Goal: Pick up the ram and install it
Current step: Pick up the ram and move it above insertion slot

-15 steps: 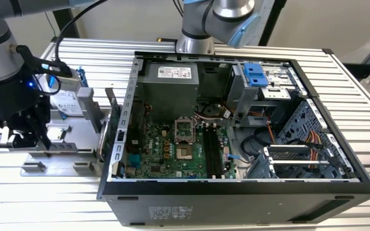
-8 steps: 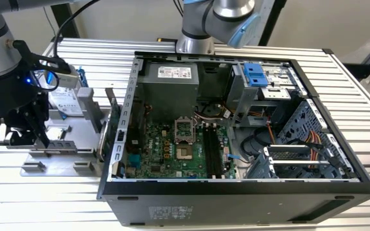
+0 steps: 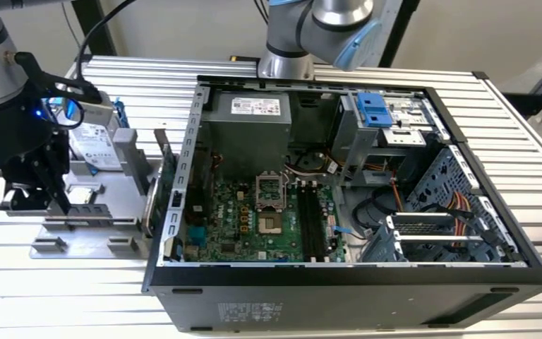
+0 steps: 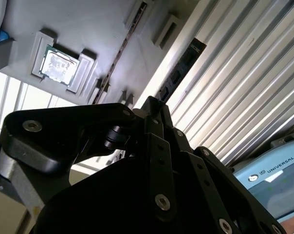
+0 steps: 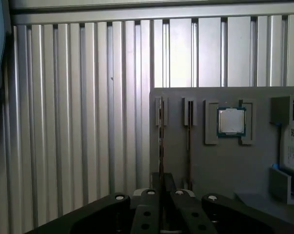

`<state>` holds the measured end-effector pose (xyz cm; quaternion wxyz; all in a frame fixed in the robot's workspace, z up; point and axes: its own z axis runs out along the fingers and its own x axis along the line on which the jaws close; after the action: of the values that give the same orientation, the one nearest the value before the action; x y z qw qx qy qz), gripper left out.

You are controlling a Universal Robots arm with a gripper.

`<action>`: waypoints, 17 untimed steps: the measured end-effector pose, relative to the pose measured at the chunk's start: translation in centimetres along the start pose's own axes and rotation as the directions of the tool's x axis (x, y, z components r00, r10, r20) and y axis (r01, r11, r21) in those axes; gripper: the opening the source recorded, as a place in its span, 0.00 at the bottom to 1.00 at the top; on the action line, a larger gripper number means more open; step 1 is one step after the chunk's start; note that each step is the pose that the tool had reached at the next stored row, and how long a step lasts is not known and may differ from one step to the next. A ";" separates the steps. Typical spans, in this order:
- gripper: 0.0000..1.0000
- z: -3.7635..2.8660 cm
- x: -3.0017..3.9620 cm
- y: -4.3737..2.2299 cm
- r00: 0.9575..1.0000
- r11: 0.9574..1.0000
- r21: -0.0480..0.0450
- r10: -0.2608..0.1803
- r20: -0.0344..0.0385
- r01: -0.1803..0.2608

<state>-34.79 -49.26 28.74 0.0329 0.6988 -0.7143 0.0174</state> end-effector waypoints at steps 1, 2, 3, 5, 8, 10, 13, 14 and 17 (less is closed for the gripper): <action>0.00 -0.09 0.01 0.00 1.000 1.000 0.000 0.000 0.000 0.000; 0.00 -0.18 0.01 0.01 1.000 1.000 0.000 0.000 0.000 0.000; 0.00 -0.27 0.02 0.00 1.000 1.000 0.000 0.000 0.000 0.000; 0.00 -0.46 0.03 0.01 1.000 1.000 0.000 0.000 0.000 0.000; 0.00 -0.74 0.05 0.01 1.000 1.000 0.000 0.000 0.000 0.000; 0.00 -0.95 0.07 0.02 1.000 1.000 0.000 0.000 0.000 0.000; 0.00 -1.22 0.09 0.03 1.000 1.000 0.000 0.000 0.000 0.000; 0.00 -1.31 0.09 0.03 1.000 1.000 0.000 0.000 0.000 0.000; 0.00 -1.53 0.11 0.03 1.000 1.000 0.000 0.000 0.000 0.000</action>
<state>-34.79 -49.26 30.27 0.0329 0.6988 -0.7143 0.0174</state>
